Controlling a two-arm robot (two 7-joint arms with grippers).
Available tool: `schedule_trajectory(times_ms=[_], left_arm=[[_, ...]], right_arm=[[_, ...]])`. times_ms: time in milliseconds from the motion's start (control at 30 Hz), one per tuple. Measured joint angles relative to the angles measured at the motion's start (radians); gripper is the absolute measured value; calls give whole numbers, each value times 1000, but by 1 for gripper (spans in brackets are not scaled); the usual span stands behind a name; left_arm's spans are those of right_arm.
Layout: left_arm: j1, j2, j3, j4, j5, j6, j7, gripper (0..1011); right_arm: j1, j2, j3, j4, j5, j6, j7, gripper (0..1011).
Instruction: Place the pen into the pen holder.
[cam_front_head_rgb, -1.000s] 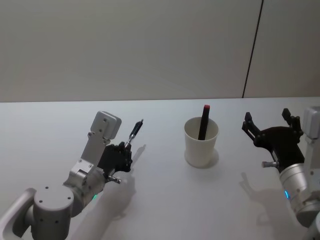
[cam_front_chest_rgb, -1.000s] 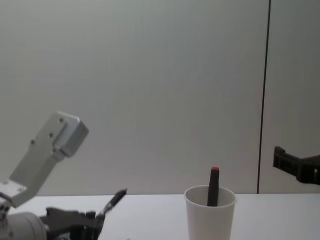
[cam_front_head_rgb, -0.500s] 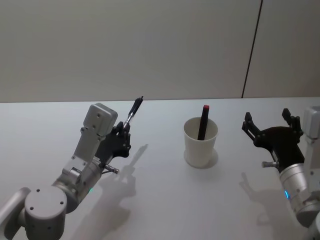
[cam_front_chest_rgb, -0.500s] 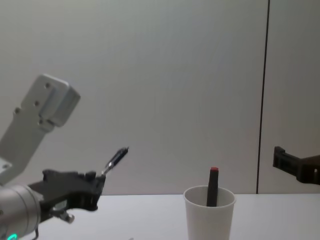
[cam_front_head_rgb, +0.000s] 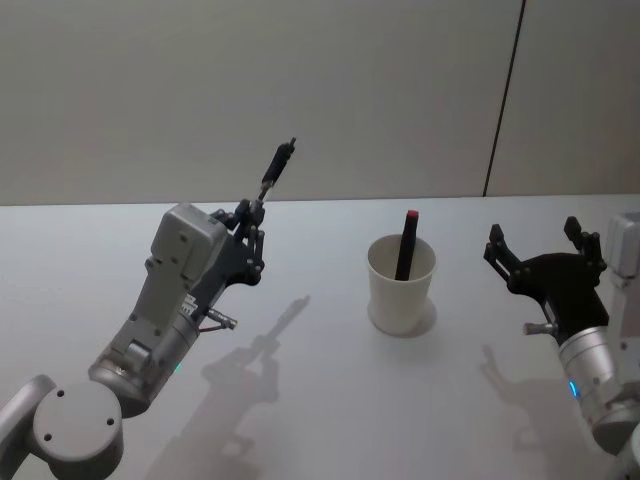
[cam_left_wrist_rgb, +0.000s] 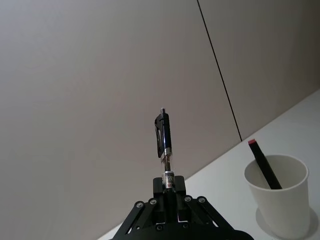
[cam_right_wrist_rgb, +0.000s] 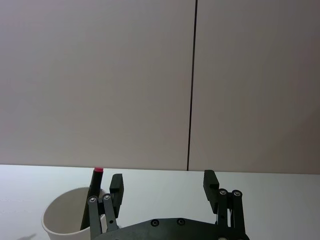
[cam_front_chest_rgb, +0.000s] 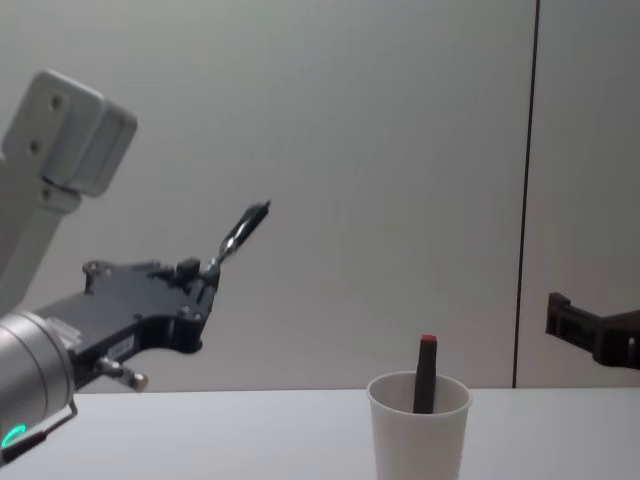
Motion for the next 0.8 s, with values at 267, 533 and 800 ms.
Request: schedule_trajectory(times_ms=[267,533,800], left_arm=[[-5,-6,-1,10,45,-130,-11,138],[-34,-35,8,62,91,-282,-52,137],[-68,-71,20,129,114,-384,-102,138]], right_arm=[[0,0,0,0,0,0,0,1002],[0,0,0,0,0,0,0,1002],[0,0,0,0,0,0,0,1001]])
